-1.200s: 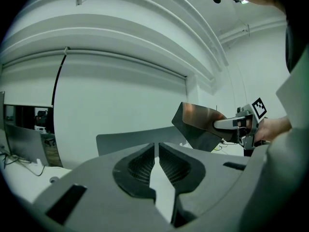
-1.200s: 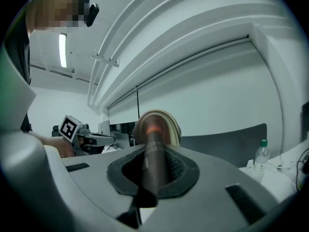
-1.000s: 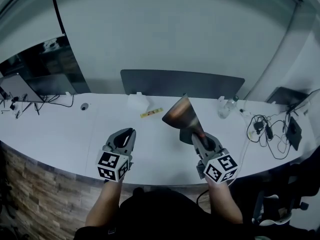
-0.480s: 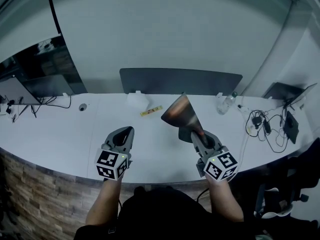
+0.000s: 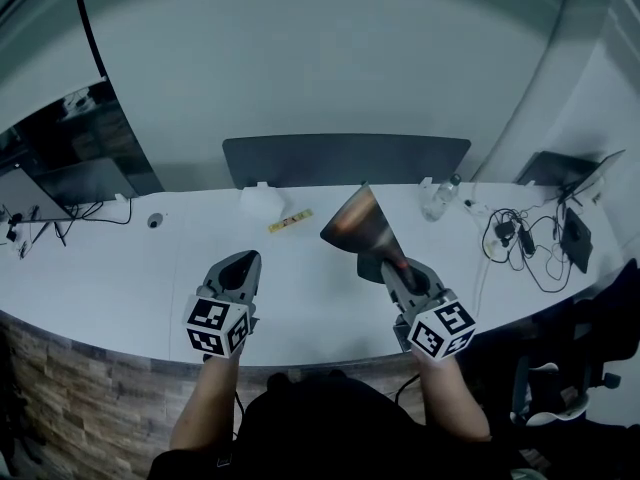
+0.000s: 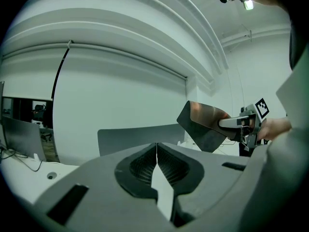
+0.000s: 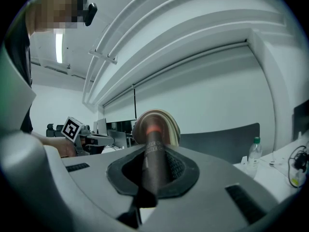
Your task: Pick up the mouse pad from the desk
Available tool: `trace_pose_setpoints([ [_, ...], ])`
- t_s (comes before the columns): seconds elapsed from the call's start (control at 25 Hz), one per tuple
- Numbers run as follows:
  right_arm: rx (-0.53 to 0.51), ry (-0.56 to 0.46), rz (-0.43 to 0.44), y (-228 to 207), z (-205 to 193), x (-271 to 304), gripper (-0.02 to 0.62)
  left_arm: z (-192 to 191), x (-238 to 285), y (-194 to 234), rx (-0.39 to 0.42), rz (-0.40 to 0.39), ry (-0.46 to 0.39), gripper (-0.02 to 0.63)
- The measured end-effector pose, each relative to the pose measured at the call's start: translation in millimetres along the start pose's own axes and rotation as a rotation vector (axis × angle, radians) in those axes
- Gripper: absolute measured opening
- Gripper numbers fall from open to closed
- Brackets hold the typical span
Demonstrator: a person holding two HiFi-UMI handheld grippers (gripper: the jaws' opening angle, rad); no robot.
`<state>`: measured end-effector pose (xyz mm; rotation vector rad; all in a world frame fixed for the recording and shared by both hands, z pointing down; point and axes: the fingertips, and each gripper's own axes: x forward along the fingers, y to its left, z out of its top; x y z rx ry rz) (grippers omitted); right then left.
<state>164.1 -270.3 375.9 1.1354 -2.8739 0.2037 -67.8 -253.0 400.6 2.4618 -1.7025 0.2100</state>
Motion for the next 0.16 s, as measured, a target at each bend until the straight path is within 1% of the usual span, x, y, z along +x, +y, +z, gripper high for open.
trace_pose_setpoints([
  [0.16, 0.008, -0.003, -0.007, -13, -1, -16, 0.032, 0, 6, -18, -0.001, -0.007, 0.004, 0.012],
])
